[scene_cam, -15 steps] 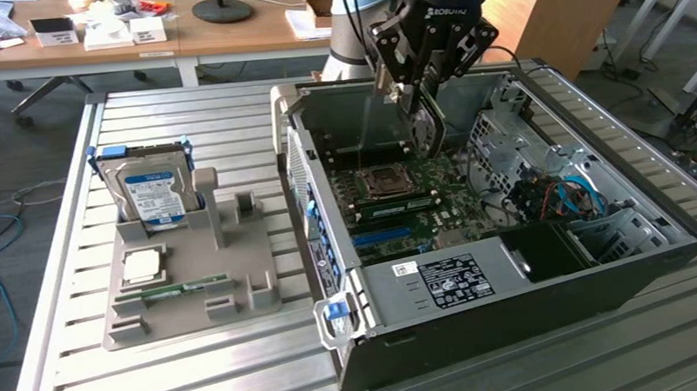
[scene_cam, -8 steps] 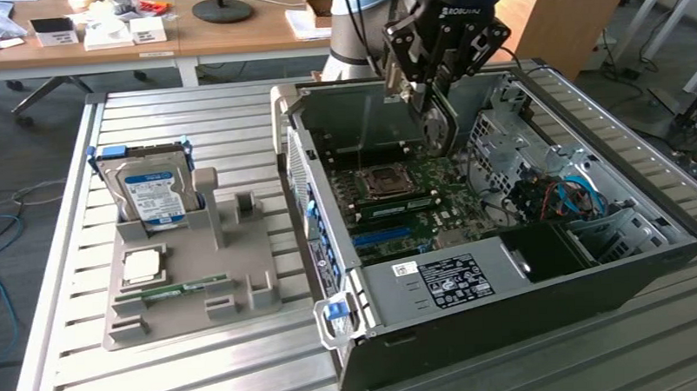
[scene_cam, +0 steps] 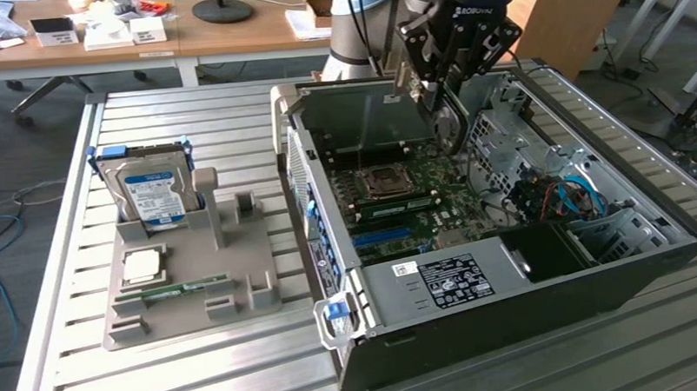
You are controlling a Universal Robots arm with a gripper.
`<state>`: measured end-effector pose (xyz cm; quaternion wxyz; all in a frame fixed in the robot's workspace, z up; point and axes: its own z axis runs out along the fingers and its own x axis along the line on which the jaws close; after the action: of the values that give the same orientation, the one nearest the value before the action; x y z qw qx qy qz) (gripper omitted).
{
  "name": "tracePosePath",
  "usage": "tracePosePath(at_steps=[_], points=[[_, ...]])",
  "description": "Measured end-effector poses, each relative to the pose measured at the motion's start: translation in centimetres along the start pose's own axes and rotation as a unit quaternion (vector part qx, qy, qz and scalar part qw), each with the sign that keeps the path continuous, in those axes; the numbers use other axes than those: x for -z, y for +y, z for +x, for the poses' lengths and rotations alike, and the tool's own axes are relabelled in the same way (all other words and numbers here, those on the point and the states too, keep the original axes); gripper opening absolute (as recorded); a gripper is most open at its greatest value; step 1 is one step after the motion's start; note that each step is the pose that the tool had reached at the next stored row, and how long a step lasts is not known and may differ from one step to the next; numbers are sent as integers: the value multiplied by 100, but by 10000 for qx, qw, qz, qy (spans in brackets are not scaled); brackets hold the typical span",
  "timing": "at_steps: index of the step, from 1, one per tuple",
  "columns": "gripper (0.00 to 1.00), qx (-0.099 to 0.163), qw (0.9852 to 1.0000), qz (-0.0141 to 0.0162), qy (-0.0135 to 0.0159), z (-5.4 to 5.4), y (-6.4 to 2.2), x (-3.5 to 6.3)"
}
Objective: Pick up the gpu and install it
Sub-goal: 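Pick up the gpu and move the gpu toward the slot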
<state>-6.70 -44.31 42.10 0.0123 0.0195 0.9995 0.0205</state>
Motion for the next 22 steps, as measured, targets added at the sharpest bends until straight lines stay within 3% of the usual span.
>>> tracePosePath(at_steps=[11, 22], points=[[27, 1, 10000, 0, 0, -30, 2, -1], [27, 0, 10000, 1, 0, -179, 7, -4]])
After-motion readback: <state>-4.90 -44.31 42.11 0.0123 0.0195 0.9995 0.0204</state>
